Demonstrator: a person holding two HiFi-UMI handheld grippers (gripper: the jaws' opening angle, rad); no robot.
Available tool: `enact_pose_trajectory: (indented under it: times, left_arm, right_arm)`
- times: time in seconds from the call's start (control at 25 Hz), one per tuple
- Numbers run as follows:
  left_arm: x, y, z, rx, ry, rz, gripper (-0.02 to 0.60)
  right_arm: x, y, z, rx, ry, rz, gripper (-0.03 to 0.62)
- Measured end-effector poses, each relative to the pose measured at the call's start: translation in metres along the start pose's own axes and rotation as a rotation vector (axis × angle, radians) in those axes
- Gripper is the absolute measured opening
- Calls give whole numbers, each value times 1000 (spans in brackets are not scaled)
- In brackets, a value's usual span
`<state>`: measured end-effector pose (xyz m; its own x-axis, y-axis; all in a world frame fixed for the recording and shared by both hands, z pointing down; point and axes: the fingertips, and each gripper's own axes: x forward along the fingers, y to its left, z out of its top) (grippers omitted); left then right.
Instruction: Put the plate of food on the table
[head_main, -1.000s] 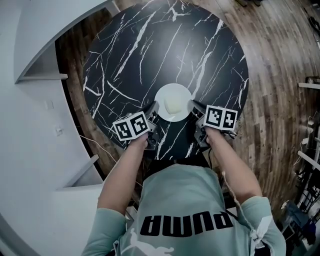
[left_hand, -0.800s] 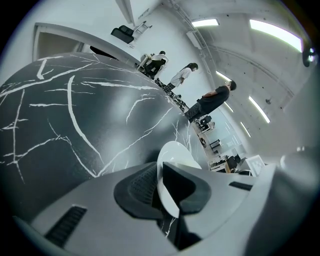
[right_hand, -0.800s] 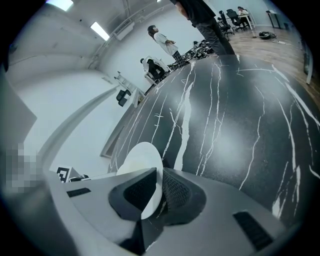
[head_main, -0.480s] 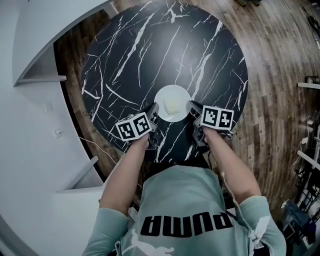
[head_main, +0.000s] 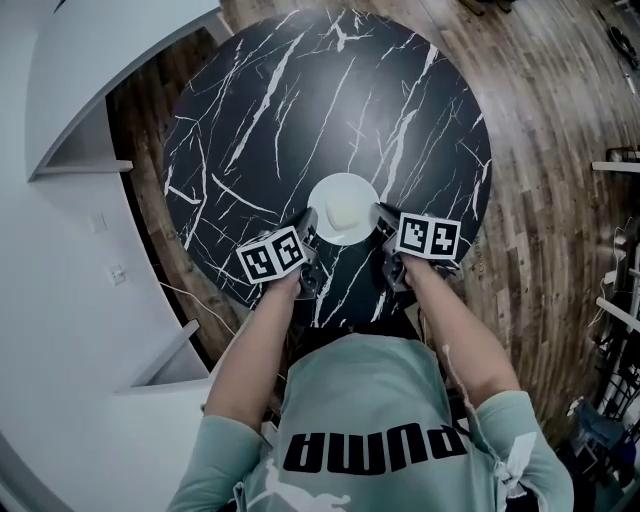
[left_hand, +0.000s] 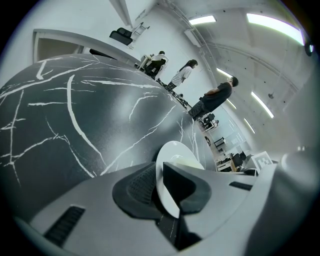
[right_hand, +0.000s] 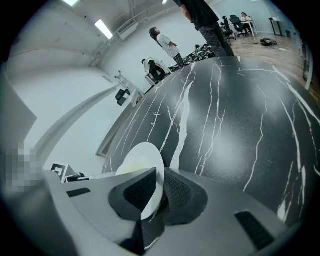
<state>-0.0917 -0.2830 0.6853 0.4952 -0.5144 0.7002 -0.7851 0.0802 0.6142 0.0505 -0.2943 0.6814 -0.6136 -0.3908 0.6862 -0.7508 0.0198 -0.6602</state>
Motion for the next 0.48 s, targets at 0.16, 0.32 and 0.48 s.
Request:
enact_pose_trajectory:
  times: [0.16, 0.32, 0.48]
  left_arm:
    - [-4, 3, 0, 29, -19, 13, 49]
    - [-26, 9, -2, 18, -48, 11, 63]
    - [-60, -7, -16, -39, -60, -64, 43]
  right_arm:
    - [-4, -2, 0, 13, -20, -15, 41]
    - [-21, 2, 1, 25, -62, -22, 41]
    - [-47, 20, -10, 45, -86, 8, 41]
